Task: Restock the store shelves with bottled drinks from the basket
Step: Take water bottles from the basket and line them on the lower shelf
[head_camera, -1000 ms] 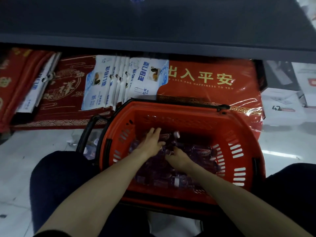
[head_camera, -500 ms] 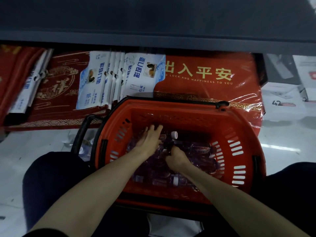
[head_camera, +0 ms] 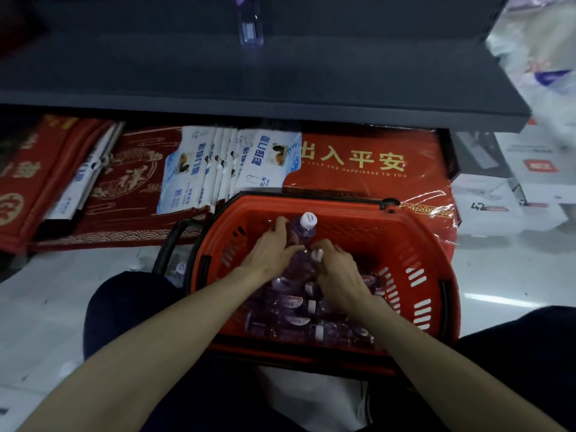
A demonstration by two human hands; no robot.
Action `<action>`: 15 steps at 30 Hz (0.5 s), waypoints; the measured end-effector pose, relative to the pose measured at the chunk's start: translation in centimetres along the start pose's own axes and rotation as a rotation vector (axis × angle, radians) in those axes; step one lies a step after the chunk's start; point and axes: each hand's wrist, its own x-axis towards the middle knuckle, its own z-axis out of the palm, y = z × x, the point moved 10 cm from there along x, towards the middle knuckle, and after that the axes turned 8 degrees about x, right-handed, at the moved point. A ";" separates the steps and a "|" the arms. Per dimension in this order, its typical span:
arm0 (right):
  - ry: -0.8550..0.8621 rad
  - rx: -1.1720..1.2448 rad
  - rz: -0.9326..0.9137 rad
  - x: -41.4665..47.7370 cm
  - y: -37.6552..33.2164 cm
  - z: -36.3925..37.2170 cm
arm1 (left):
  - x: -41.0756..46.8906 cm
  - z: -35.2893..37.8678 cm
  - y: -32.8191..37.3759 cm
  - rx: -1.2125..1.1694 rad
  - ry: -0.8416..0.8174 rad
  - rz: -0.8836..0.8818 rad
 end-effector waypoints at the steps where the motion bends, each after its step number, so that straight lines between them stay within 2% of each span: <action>1: -0.008 -0.008 -0.028 -0.1 -0.4 -0.7 | -0.3 -0.5 0.1 -0.021 0.003 0.009; 4: -0.065 -0.029 -0.057 -0.2 0.5 -1.7 | -1.5 -1.2 0.2 -0.062 0.008 -0.005; 7: -0.050 0.001 -0.073 -0.7 2.5 -2.2 | -3.1 0.0 0.4 -0.129 -0.021 -0.026; 11: -0.046 0.072 -0.038 -0.8 3.9 -1.3 | -5.0 2.6 0.8 -0.094 -0.099 -0.018; 15: -0.043 0.068 -0.016 -0.6 4.4 -0.4 | -5.5 3.3 -0.4 -0.127 -0.098 -0.045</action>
